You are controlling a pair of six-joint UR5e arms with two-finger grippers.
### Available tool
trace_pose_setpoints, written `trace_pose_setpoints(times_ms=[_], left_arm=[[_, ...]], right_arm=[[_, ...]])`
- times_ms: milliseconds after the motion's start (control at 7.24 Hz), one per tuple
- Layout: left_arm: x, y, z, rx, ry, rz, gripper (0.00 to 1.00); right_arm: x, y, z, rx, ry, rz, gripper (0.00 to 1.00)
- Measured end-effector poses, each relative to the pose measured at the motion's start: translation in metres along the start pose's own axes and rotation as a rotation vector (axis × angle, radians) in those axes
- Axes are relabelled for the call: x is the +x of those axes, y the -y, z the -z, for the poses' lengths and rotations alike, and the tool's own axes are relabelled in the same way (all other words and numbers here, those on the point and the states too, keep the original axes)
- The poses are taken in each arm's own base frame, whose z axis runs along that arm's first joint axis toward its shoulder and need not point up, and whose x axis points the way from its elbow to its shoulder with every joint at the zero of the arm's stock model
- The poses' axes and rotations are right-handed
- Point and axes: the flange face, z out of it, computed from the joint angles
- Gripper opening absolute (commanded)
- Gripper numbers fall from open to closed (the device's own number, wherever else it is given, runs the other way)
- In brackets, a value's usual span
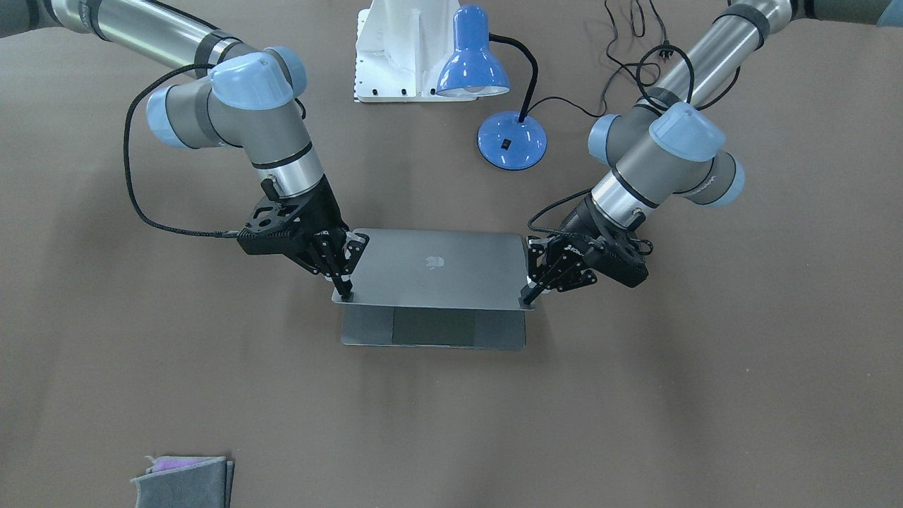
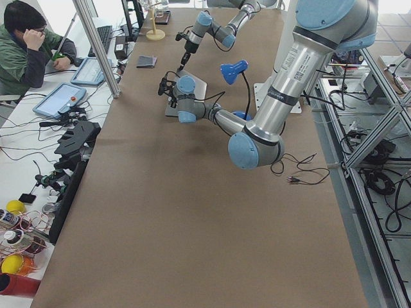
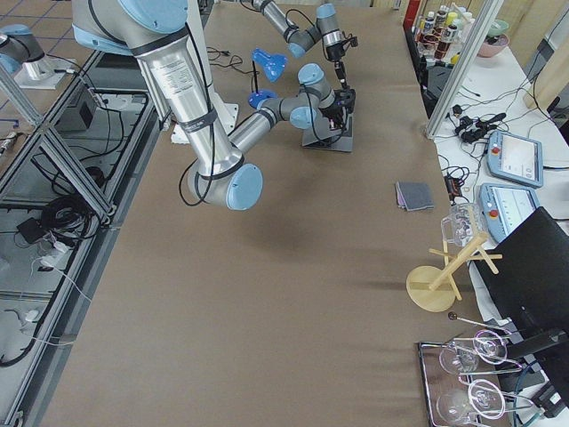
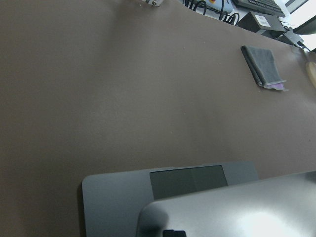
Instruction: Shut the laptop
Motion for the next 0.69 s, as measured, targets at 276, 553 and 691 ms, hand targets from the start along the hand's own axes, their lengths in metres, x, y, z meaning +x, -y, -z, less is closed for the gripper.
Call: trace_pose_setpoints(times_ms=[276, 553, 691], left_arm=[[-0.009, 0.004, -0.02, -0.001, 0.049, -0.011, 0.0], [-0.024, -0.001, -0.039, -0.009, 0.095, -0.031, 0.0], [-0.03, -0.007, -0.047, -0.015, 0.113, -0.058, 0.0]], right_arm=[[0.0, 0.001, -0.023, -0.004, -0.037, -0.001, 0.0], [0.006, -0.002, -0.051, -0.011, -0.084, -0.001, 0.0], [0.011, -0.006, -0.064, -0.011, -0.088, 0.001, 0.0]])
